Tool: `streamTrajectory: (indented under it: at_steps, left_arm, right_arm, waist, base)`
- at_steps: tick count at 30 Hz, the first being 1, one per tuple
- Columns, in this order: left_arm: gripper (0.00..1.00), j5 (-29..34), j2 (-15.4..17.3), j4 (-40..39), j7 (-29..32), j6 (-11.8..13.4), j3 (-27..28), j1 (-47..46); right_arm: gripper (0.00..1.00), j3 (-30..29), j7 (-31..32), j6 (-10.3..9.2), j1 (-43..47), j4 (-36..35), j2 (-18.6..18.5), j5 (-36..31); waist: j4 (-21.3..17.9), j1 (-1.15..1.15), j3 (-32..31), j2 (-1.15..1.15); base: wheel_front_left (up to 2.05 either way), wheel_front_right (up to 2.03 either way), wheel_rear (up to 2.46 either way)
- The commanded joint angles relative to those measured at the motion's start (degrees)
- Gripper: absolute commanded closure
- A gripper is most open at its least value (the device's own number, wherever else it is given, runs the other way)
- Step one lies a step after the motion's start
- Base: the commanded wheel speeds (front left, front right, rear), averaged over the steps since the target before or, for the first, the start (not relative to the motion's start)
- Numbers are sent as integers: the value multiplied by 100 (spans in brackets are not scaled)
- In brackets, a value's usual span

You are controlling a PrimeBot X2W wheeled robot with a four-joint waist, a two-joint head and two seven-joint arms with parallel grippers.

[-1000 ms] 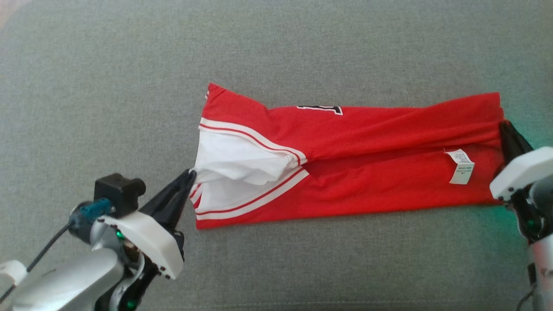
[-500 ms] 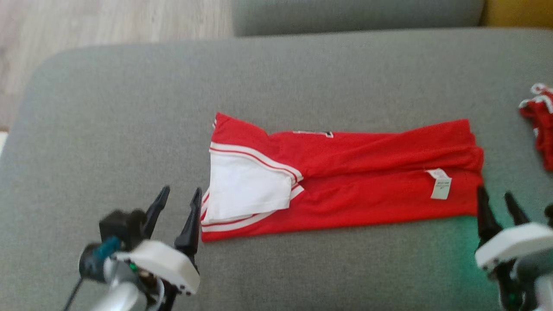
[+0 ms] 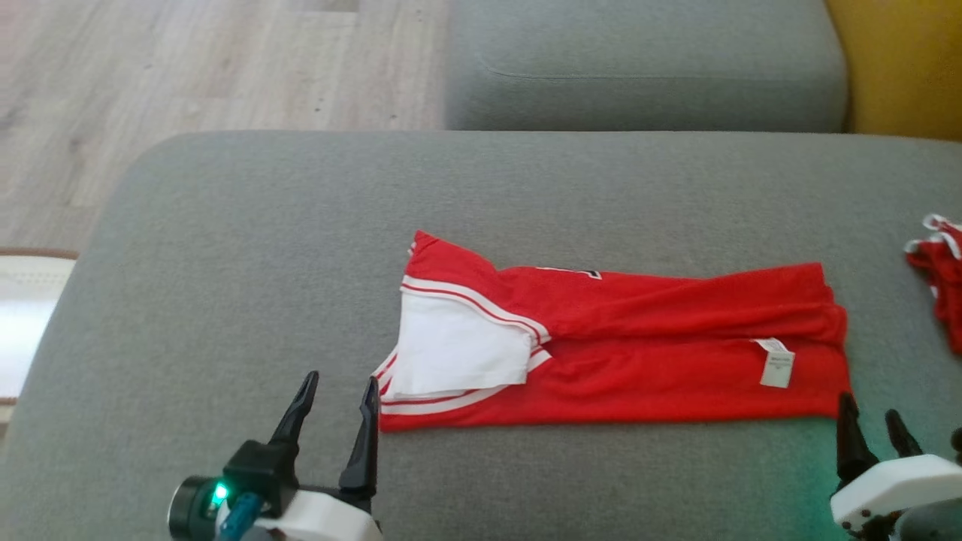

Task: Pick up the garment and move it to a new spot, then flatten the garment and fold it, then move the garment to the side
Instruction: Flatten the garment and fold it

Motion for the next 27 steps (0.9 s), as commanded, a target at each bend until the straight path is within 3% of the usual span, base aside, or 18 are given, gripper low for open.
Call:
streamTrajectory:
  at_steps: [1, 12, 18, 27]
  left_arm:
    - [0, 180, -96, -186, -71, -76, 308, -160]
    - [0, 702, -551, 15, -71, -590, 426, -98]
    - [0, 821, -694, 104, -71, -781, 547, -172]
    - [0, 1011, -937, 231, -71, -1061, 818, -289]
  right_arm:
    - [0, 52, 36, 39, -343, -97, -87, -177]
    - [0, -970, 440, 39, -1680, 1001, -335, -1085]
    - [0, -1264, 622, 39, -2178, 1572, -488, -1564]
    - [0, -1391, 1106, 39, -2624, 2408, -373, -1958]
  waist:
    - [152, 1, 9, 0]
    - [596, 1, 409, 0]
    - [650, 1, 608, 0]
    - [574, 1, 845, 0]
  base:
    - [0, 0, 0]
    - [0, 0, 0]
    - [0, 0, 0]
    - [0, 0, 0]
